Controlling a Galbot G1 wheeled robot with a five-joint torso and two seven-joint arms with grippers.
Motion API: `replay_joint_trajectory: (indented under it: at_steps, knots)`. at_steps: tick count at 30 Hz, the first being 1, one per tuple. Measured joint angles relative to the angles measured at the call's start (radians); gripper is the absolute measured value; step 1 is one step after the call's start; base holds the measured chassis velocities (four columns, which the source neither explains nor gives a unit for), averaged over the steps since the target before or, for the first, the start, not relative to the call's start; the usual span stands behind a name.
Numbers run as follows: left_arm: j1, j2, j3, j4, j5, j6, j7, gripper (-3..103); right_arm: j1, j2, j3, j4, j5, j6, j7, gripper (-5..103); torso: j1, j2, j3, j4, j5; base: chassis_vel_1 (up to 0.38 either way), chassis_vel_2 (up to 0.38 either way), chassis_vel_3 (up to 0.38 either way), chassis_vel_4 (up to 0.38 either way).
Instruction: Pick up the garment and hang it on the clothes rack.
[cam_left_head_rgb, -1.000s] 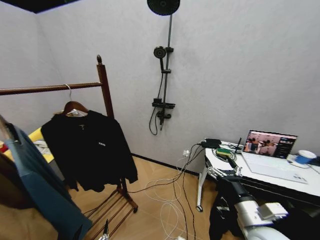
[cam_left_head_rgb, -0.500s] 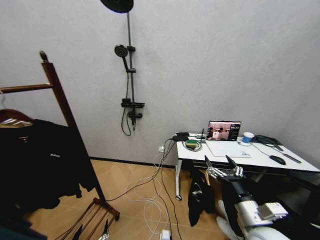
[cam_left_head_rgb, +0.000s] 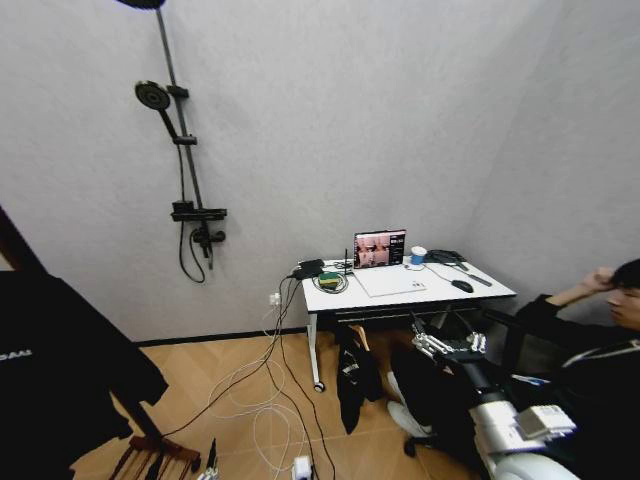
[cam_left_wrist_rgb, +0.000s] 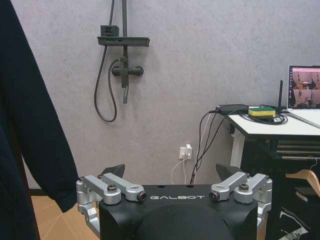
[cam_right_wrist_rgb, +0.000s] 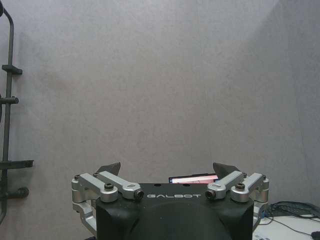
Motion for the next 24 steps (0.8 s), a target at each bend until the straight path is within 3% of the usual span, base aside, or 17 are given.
replay_joint_trajectory:
  at_steps: [11, 14, 15, 16, 18, 22, 24]
  knots:
    - [0.000, 0.000, 0.000, 0.000, 0.000, 0.000, 0.000, 100, 0.000, 0.000, 0.000, 0.000, 0.000, 0.000, 0.000, 100, 0.000, 0.000, 0.000, 0.0002, 0.0002, 0.071, -0.071, -0.065, 0.063]
    - [0.000, 0.000, -0.001, 0.000, 0.000, 0.000, -0.001, 100, 0.000, 0.000, 0.000, 0.001, 0.000, 0.000, 0.000, 100, 0.000, 0.000, 0.000, 0.0006, -0.0018, 0.191, -0.142, -0.267, 0.202]
    - [0.000, 0.000, 0.001, -0.001, 0.000, 0.000, 0.001, 100, 0.000, 0.000, 0.000, 0.000, 0.000, 0.000, 0.000, 100, 0.001, 0.000, 0.001, 0.0006, 0.0024, 0.265, -0.211, -0.241, 0.197]
    - [0.000, 0.000, 0.001, -0.001, 0.000, 0.000, 0.001, 100, 0.000, 0.000, 0.000, 0.000, 0.000, 0.000, 0.000, 100, 0.001, 0.000, 0.001, 0.0006, 0.0024, 0.265, -0.211, -0.241, 0.197]
    - [0.000, 0.000, 0.000, 0.000, 0.000, 0.000, 0.000, 100, 0.000, 0.000, 0.000, 0.001, 0.001, 0.000, 0.000, 100, 0.000, 0.000, 0.000, -0.0002, -0.0017, 0.217, -0.288, -0.214, 0.233]
    - [0.000, 0.000, 0.000, 0.000, 0.000, 0.000, 0.001, 100, 0.000, 0.000, 0.000, 0.000, 0.001, 0.000, 0.000, 100, 0.000, 0.000, 0.000, 0.0003, 0.0016, 0.250, -0.273, -0.264, 0.243]
    - [0.000, 0.000, 0.000, 0.000, 0.000, 0.000, 0.000, 100, 0.000, 0.000, 0.000, 0.001, 0.001, 0.000, 0.000, 100, 0.000, 0.000, 0.000, 0.0004, -0.0023, 0.325, -0.333, -0.299, 0.317]
